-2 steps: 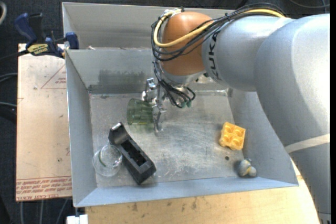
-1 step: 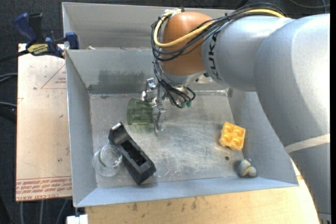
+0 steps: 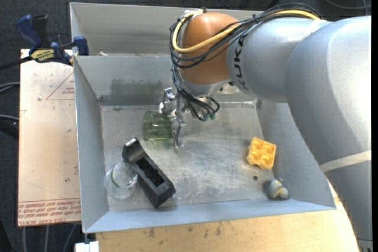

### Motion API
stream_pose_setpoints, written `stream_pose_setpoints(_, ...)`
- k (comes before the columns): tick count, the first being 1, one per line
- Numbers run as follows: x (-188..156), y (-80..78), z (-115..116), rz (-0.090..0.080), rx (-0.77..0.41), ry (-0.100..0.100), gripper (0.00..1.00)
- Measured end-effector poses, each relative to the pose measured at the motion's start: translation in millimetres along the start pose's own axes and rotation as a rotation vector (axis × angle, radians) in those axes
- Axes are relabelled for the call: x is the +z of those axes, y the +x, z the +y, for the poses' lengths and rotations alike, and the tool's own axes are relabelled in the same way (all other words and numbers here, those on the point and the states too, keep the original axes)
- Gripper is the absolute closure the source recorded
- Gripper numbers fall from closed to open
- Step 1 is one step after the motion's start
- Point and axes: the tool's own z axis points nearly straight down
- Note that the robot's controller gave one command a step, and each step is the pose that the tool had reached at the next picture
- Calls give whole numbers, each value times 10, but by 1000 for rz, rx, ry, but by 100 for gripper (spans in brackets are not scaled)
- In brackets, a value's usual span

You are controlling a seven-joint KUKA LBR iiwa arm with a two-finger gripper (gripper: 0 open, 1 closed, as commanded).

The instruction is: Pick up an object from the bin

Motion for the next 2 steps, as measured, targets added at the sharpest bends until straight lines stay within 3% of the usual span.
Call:
stream_pose_setpoints(1,0,-30,22,-2,-6,2,100)
stream_pose_setpoints(2,-1229,44,-83,10,25,-3,100)
